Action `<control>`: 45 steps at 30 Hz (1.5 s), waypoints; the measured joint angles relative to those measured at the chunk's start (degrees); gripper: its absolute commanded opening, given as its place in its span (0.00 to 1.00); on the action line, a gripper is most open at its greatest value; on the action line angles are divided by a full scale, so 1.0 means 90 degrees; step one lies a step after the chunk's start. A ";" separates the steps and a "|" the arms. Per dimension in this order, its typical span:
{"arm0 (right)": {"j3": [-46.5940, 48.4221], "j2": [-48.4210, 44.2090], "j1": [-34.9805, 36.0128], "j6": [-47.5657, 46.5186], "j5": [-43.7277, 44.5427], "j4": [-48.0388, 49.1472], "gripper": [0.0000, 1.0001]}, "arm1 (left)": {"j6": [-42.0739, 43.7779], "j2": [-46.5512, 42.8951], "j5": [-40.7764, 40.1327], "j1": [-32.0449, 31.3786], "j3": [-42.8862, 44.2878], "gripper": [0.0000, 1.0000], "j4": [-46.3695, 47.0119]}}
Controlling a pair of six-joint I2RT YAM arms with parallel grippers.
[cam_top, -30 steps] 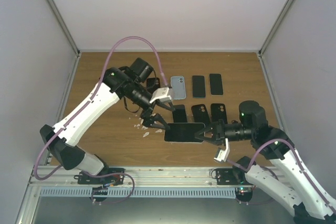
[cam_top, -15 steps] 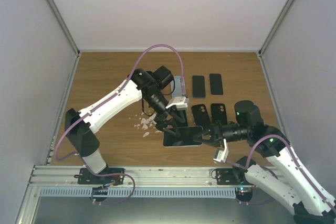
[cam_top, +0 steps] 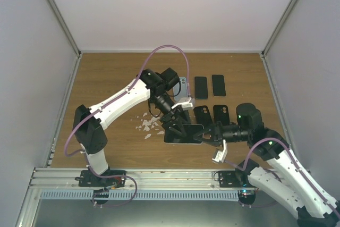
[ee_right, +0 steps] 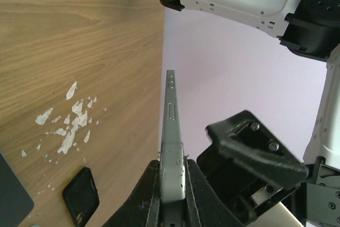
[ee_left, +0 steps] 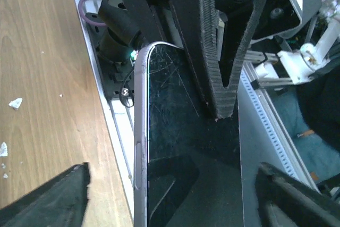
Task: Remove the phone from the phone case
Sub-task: Place the phone at the center of the board.
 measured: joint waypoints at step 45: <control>-0.1020 0.0068 -0.0024 -0.0005 0.1197 0.1297 0.92 | 0.0311 0.1013 0.0969 0.1090 -0.0437 0.00 -0.0146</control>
